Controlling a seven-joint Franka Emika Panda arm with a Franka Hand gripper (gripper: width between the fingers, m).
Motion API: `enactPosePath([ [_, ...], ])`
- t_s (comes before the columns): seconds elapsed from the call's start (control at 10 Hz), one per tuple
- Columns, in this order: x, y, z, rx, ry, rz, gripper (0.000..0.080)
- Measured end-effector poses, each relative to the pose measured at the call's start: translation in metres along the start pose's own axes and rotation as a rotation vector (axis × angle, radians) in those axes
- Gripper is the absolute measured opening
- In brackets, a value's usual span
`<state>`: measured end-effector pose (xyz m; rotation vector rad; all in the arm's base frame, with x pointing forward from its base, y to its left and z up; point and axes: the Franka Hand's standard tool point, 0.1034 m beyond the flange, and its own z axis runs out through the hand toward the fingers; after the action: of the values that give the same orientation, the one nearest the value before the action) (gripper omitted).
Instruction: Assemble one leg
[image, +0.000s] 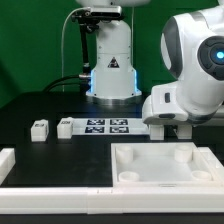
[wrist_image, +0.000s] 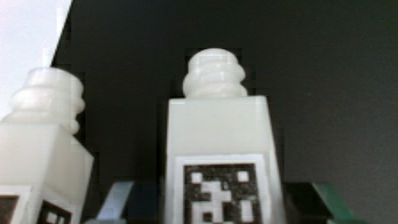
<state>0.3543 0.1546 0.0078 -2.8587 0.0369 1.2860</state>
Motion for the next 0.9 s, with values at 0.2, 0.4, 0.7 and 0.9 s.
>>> enactPosePath([
  [0.2, 0.000, 0.000, 0.000, 0.000, 0.000, 0.000, 0.0288],
  [0.4, -0.002, 0.000, -0.002, -0.002, -0.004, 0.000, 0.0288],
  [0.7, -0.038, 0.001, -0.045, -0.024, -0.032, 0.015, 0.0290],
  [0.9, -0.050, -0.001, -0.072, -0.026, -0.017, 0.010, 0.0290],
])
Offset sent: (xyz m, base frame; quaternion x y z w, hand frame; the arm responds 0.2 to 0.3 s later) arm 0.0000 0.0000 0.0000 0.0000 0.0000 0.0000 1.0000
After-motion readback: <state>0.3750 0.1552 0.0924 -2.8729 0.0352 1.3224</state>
